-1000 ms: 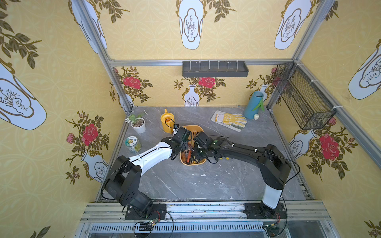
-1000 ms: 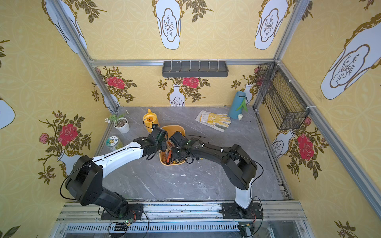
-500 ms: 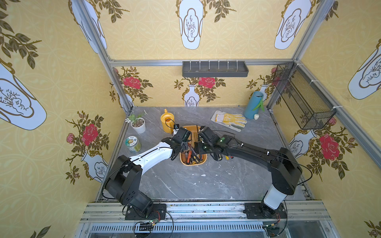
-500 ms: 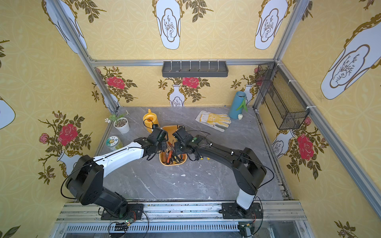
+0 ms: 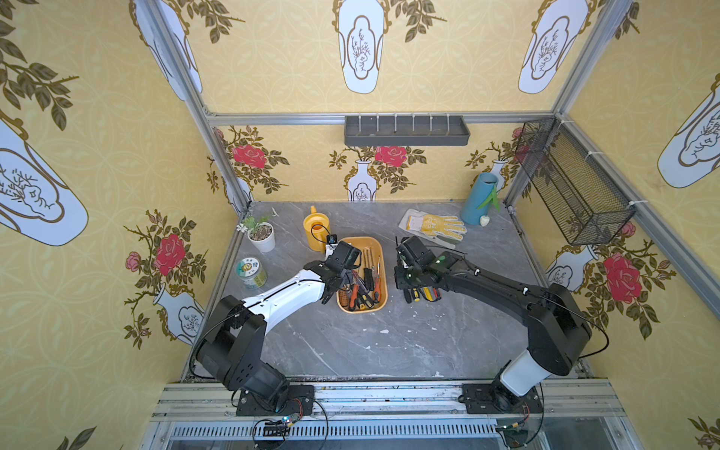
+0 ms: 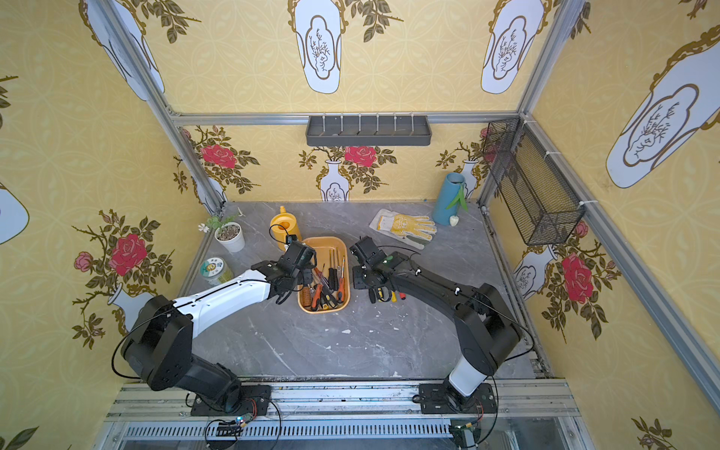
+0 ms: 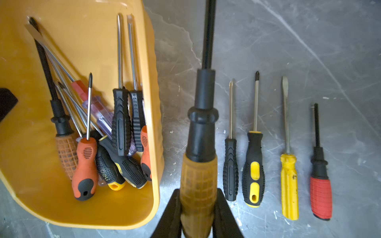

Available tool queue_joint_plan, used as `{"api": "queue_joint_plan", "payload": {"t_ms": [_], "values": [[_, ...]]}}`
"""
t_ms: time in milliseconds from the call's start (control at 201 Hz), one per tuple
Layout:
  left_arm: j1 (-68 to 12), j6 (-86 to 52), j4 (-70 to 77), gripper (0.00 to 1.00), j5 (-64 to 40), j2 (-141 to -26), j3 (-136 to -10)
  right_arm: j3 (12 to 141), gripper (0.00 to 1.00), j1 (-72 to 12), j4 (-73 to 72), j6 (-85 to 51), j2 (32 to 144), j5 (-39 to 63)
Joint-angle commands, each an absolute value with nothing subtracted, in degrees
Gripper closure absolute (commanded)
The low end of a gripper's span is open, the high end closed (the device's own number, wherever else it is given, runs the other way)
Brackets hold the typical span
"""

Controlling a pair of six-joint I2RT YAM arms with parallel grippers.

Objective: Take out the screwdriver from the storage box
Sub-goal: Place the screwdriver at the center of the board.

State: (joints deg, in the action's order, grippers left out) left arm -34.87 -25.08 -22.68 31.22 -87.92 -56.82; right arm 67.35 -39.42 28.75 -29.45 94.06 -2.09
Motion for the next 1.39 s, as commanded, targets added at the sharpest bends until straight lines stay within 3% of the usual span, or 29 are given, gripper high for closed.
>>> {"api": "queue_joint_plan", "payload": {"t_ms": [0,583,837,1389], "values": [[-34.81,-24.41,-22.06,1.00,33.31,-87.67,-56.70,67.41,1.00,-39.02,28.84,-27.39,95.89,0.35],[-34.72,-24.73,-22.14,1.00,33.14,-87.72,-56.44,68.92,1.00,-39.11,29.25,-26.50,105.92,6.09],[-34.72,-24.77,-22.16,1.00,33.14,-87.57,-56.21,70.95,1.00,-38.90,32.66,-27.06,108.69,3.79],[-34.72,-25.78,-20.90,1.00,32.33,-87.21,-54.71,72.18,0.69,-39.02,34.85,-27.36,111.09,3.34]]}}
